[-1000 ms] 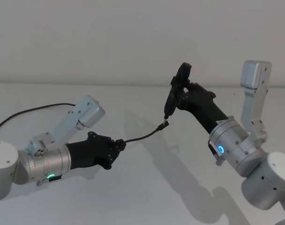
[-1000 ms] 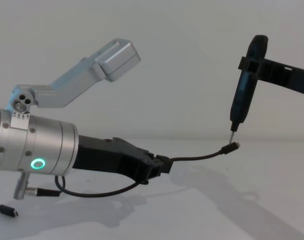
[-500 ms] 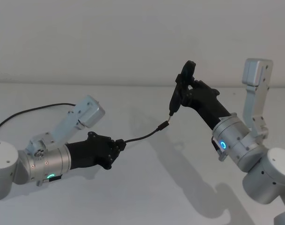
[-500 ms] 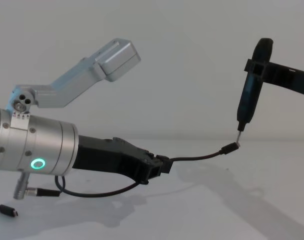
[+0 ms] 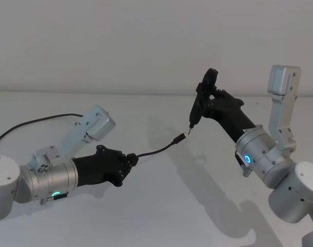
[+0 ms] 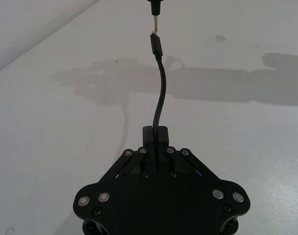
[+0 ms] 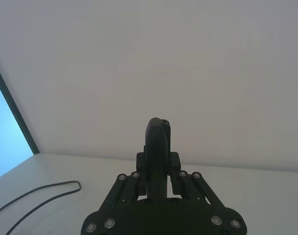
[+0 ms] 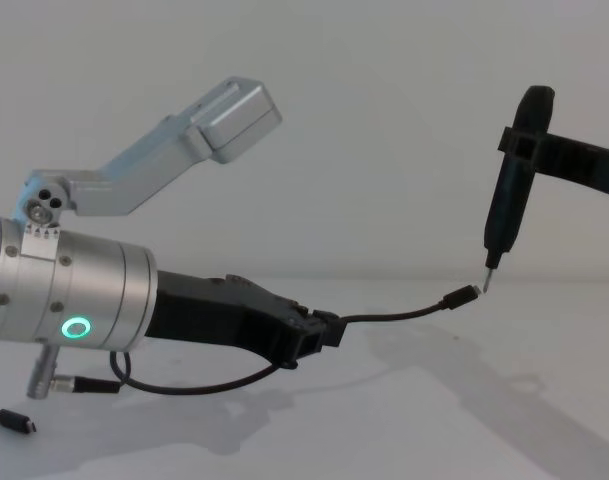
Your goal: Pick up the data cable with the one hand.
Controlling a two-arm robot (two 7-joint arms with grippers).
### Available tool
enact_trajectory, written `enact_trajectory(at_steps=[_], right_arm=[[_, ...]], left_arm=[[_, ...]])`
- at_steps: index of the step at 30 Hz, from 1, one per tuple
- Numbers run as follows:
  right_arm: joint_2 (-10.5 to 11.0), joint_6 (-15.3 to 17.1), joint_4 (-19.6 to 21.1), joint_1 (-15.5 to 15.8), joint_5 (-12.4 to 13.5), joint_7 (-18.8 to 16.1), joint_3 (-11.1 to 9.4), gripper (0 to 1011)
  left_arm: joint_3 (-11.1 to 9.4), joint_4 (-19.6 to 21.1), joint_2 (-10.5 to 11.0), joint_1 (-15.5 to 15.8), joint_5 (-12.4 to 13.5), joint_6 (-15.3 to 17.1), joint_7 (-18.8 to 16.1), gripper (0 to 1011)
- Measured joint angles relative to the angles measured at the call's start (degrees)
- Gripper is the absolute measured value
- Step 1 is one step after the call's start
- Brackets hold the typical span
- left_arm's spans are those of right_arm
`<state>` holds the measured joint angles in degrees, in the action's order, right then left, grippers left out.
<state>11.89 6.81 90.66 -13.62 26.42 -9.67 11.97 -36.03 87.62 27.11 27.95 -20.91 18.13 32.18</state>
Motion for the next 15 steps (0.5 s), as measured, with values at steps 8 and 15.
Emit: enact_trajectory(at_steps=[8, 15], right_arm=[[0.1, 0.1, 0.0, 0.1, 0.0, -0.1, -0.2, 274], [0.1, 0.2, 0.2, 0.2, 0.0, -0.1, -0.1, 274]], left_arm=[[0.0, 0.0, 0.0, 0.0, 0.0, 0.0, 0.0, 41], [0.0, 0.0, 0.0, 0.0, 0.0, 0.0, 0.0, 41]])
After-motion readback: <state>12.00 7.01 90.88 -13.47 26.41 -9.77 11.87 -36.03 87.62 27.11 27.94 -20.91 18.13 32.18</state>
